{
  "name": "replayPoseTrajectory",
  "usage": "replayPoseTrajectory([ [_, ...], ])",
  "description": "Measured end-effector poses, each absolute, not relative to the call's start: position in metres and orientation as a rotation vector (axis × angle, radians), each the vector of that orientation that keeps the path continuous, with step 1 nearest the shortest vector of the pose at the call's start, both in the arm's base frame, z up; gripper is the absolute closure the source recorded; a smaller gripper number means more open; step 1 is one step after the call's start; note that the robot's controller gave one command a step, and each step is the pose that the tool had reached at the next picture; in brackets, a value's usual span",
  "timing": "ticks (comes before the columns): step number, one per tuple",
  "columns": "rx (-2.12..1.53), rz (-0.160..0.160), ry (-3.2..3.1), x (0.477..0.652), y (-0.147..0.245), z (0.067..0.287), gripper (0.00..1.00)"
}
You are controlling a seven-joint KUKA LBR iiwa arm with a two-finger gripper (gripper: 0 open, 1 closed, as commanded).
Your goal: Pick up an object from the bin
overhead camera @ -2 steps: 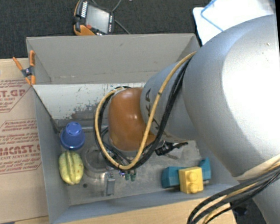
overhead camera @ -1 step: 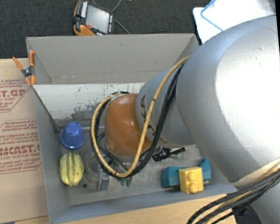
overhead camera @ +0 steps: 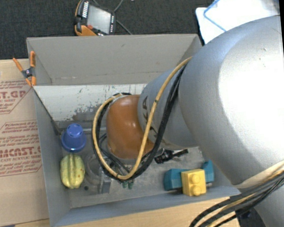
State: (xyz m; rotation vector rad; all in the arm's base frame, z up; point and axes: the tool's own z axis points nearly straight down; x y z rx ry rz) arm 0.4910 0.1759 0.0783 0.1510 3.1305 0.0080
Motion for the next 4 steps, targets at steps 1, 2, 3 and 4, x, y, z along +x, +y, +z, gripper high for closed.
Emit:
replayPoseTrajectory([
  [1,0.112,0.008,3.132,0.492,0.176,0.078,1.0],
  [2,-0.106,0.006,3.129,0.514,0.136,0.159,1.0],
  [3,-0.243,0.004,3.136,0.499,0.148,0.075,1.0],
  [4,-0.219,0.004,3.132,0.502,0.14,0.175,1.0],
])
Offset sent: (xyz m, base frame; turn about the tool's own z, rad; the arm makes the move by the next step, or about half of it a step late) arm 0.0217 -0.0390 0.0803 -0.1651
